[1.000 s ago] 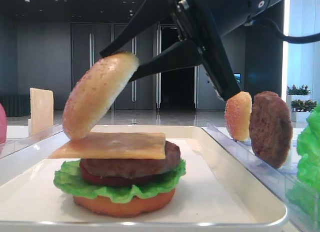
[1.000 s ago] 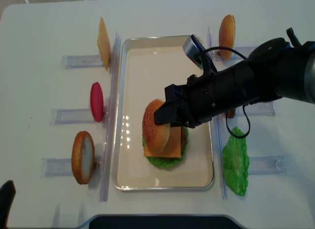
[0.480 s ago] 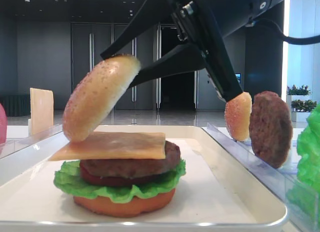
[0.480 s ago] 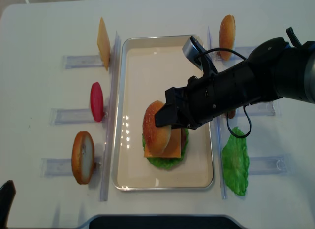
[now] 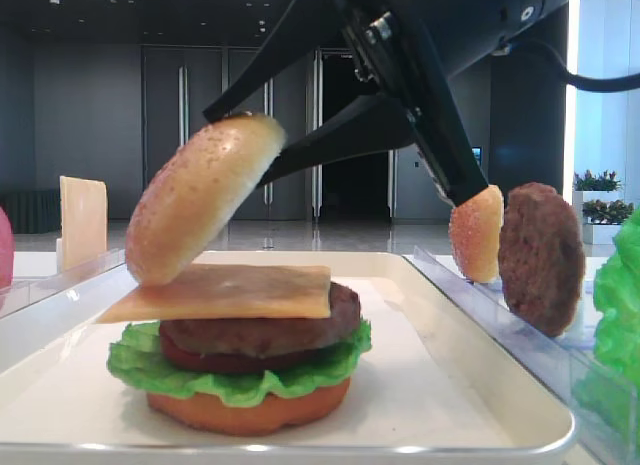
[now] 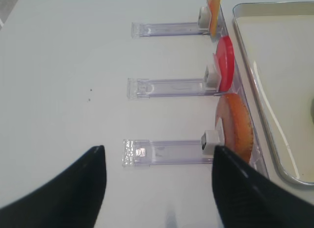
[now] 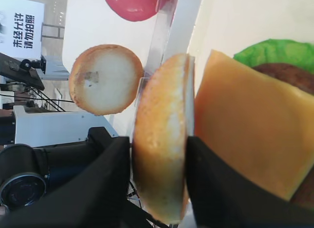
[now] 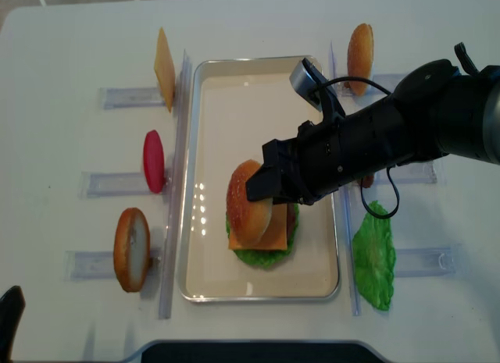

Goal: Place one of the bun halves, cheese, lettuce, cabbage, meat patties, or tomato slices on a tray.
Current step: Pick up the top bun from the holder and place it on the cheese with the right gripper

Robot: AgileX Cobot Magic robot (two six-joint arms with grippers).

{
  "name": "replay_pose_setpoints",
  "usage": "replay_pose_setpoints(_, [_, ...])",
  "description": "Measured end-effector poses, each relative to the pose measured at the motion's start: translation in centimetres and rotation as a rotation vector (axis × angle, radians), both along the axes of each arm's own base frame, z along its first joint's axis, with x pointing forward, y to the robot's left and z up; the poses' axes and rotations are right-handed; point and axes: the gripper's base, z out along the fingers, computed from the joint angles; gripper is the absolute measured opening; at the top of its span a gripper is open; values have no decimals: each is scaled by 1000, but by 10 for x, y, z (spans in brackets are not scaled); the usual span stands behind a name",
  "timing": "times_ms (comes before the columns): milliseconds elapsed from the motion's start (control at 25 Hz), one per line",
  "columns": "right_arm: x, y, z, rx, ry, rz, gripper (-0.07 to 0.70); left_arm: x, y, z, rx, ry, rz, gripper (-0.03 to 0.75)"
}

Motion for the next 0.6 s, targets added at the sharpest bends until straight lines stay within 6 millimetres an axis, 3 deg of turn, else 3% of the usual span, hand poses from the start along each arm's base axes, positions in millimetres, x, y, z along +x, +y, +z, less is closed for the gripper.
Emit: replay_pose_setpoints(600, [2,-3,-4,-55,2,-26,360,0,0,0,0,0,0,517])
